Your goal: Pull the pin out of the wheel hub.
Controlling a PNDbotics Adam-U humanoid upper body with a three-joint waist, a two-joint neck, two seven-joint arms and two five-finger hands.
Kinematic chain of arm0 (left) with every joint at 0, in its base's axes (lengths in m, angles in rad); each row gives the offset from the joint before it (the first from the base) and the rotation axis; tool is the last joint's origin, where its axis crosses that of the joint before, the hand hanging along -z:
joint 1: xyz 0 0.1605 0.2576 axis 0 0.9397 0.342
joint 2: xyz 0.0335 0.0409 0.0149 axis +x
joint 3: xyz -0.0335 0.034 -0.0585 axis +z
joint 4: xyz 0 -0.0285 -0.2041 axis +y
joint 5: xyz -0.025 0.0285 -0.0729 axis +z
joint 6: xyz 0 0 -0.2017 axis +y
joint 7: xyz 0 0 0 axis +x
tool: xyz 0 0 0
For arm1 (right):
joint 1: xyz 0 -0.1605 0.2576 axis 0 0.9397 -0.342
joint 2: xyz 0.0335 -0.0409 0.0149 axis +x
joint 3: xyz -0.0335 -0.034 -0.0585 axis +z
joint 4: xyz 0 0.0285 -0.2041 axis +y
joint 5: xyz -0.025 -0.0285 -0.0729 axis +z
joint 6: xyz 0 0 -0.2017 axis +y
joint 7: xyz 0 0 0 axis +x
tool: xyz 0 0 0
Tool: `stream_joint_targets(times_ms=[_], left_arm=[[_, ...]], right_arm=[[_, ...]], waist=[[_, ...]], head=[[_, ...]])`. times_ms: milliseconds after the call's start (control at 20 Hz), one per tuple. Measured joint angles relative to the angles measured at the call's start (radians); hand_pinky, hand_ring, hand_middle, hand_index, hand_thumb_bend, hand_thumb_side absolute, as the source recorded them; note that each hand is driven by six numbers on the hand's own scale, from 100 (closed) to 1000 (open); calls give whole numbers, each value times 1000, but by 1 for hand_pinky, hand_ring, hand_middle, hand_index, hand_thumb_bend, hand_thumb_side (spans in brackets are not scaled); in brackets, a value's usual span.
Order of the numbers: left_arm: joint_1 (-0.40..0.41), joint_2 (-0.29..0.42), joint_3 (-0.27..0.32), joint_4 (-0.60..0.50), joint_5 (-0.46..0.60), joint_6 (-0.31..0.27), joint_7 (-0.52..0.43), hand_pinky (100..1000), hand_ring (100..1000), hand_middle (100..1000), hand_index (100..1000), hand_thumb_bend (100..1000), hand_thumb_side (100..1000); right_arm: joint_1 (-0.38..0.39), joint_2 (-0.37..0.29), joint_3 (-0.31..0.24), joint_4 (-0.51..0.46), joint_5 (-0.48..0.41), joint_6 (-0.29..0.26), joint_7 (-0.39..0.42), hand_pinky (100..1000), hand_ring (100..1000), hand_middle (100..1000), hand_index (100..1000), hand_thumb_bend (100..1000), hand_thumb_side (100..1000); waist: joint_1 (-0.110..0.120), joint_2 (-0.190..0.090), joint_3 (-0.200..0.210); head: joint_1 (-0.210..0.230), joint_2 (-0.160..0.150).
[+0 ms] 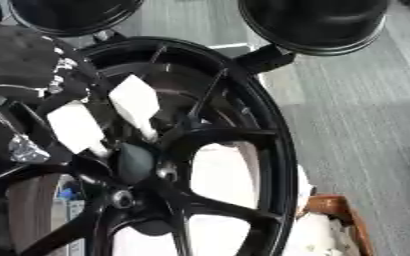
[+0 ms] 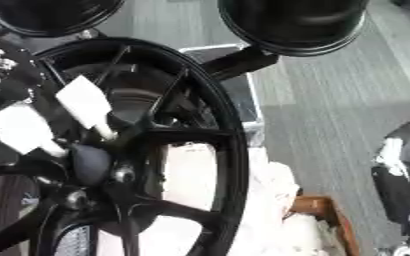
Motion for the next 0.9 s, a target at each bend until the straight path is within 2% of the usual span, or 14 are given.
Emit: stream_joint_targets(times_ms=[100, 150, 400, 550, 900], left_arm=[[0, -6, 0, 6, 0, 0, 0, 752, 746, 663, 709, 305, 388], [0, -8, 0, 8, 4, 0, 0, 739, 729, 644, 692, 259, 368], [-1, -8, -3, 11, 38, 6, -6, 709, 688, 595, 642, 190, 339], [-1, -11, -3, 11, 57, 10, -10, 683, 653, 548, 591, 102, 312], [-1, -16, 1, 8, 122, 27, -27, 647, 606, 489, 524, 100, 299]], right_arm=[[0, 0, 0, 0, 0, -1, -1, 857, 754, 597, 773, 100, 379], [0, 0, 0, 0, -1, -1, -2, 857, 754, 597, 773, 100, 379], [0, 1, 0, 0, -1, -1, -5, 857, 754, 596, 773, 100, 384], [0, 1, 0, 0, -1, -2, -6, 857, 753, 596, 772, 100, 383], [0, 3, 0, 0, -2, 0, -10, 857, 754, 596, 773, 100, 383]], waist=[[0, 0, 0], [0, 0, 0], [0, 0, 0], [0, 0, 0], [-2, 1, 1]], head=[[0, 0], [0, 0], [0, 0], [-1, 0], [-2, 0]])
